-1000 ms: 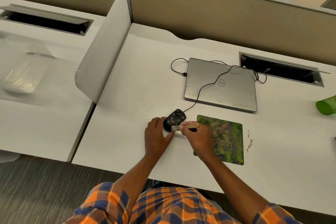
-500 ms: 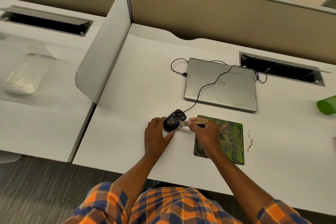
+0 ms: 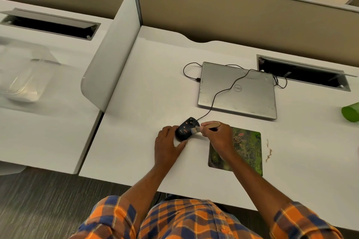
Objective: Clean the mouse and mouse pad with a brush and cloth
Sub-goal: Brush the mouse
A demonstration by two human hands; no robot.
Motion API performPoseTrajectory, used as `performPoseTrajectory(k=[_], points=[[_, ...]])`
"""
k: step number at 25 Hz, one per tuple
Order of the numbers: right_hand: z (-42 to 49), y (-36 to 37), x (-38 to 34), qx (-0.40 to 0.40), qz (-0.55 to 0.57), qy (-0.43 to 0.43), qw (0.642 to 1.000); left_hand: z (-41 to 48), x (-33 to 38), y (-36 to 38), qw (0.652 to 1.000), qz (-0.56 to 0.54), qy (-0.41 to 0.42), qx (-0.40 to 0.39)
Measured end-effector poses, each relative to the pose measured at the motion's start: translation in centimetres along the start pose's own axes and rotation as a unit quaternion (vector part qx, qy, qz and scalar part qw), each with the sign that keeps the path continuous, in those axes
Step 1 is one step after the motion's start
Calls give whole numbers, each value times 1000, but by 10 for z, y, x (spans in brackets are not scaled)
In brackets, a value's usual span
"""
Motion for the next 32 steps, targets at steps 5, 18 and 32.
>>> performPoseTrajectory(k=[5, 18, 32], points=[[7, -12, 4, 14, 19, 7, 1000, 0, 0, -1, 1000, -7, 4, 3], [20, -1, 2, -2, 26, 11, 1000, 1, 0, -1, 1000, 1, 3, -1], [20, -14, 21, 35, 114, 44, 992, 1, 2, -3, 1000, -4, 4, 1]])
Point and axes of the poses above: each hand's wrist, its own z-axis towards the middle knuckle, its own y-axis out of the palm, x = y × z, the point moved 9 cm from there along z, towards the middle knuckle, and after that the axes turned 6 degrees about z, right-handed, at the moved point
